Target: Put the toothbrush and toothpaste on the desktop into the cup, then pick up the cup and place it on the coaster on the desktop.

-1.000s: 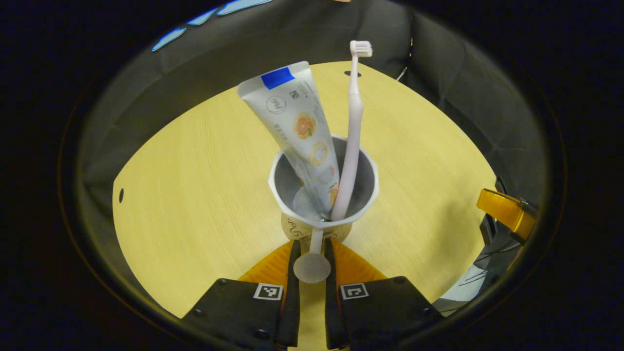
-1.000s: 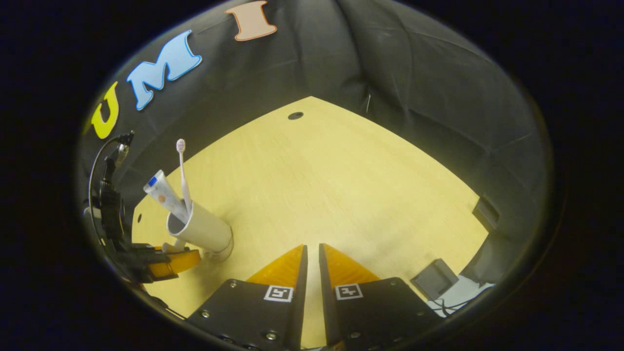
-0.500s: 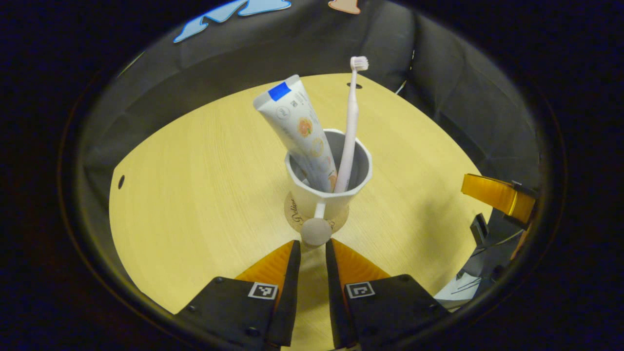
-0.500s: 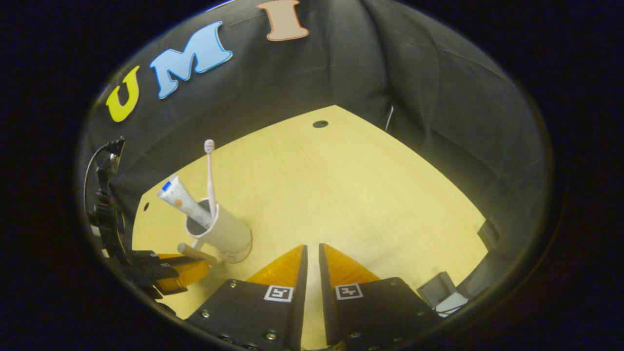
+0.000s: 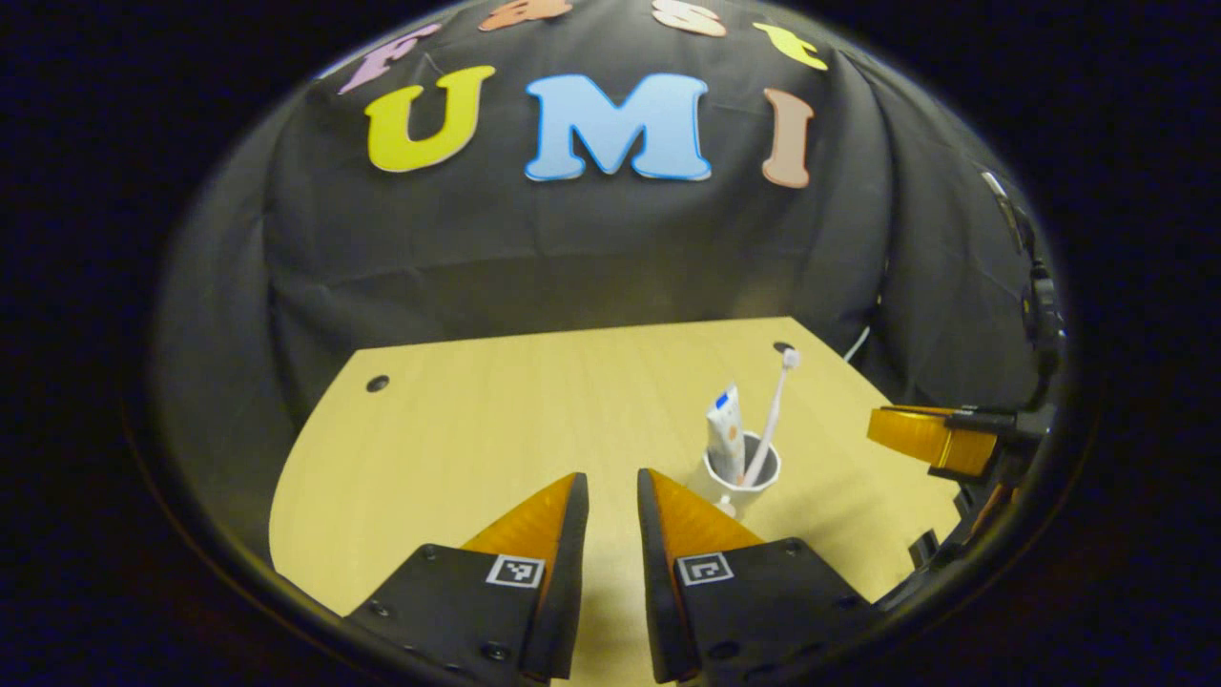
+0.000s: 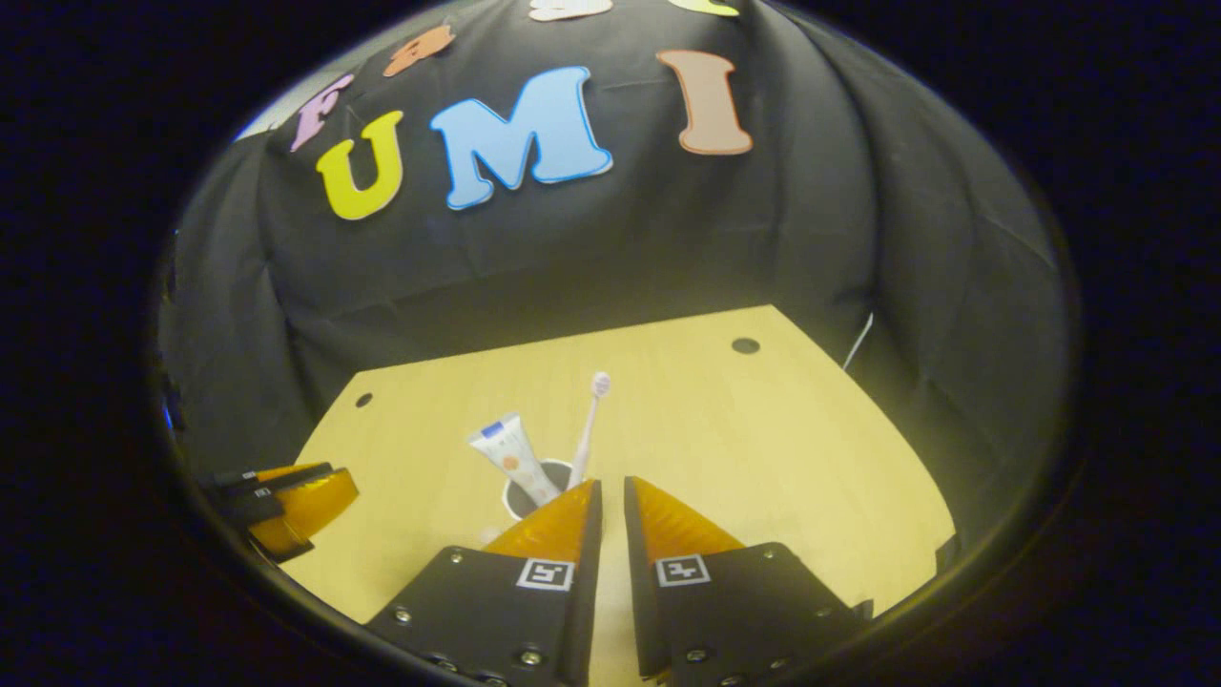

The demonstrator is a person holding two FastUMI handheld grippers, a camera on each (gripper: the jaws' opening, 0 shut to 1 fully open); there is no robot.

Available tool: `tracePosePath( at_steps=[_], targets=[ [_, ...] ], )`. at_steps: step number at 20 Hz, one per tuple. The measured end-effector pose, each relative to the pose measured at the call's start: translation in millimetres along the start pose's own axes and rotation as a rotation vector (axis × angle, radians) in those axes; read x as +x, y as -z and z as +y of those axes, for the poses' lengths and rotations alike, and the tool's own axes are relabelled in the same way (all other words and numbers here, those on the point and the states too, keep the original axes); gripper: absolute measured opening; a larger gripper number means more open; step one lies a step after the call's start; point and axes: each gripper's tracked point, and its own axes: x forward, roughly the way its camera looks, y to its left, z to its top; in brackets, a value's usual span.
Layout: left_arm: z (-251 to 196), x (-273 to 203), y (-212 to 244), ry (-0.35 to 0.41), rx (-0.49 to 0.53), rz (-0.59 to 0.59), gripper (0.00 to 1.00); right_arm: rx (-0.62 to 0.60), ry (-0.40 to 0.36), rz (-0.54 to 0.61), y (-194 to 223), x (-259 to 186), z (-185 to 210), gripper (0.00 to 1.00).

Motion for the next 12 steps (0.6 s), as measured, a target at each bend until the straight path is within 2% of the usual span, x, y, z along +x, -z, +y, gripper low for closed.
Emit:
tracePosePath(
  at_steps=[3,4,5,12],
  targets=[
    [27.9,-17.5,-41.1,-0.094,-0.029,-0.117,0.36,-0.037,-0.046,-0.093,-28.5,-7.5,15.6,0.14],
    [30.6,-21.2,-49.5,-0.107,-0.035,-0.144,0.36,-0.039,-0.057,-0.102,-32.1,-9.6,19.4,0.17],
    [32.4,-24.5,-55.2,-0.114,-0.042,-0.166,0.36,-0.042,-0.064,-0.119,-37.6,-12.7,22.8,0.14],
    [41.7,-47.6,-100.2,-0.156,-0.038,-0.281,0.36,-0.048,-0.067,-0.237,-74.7,-20.2,31.1,0.19]
  ],
)
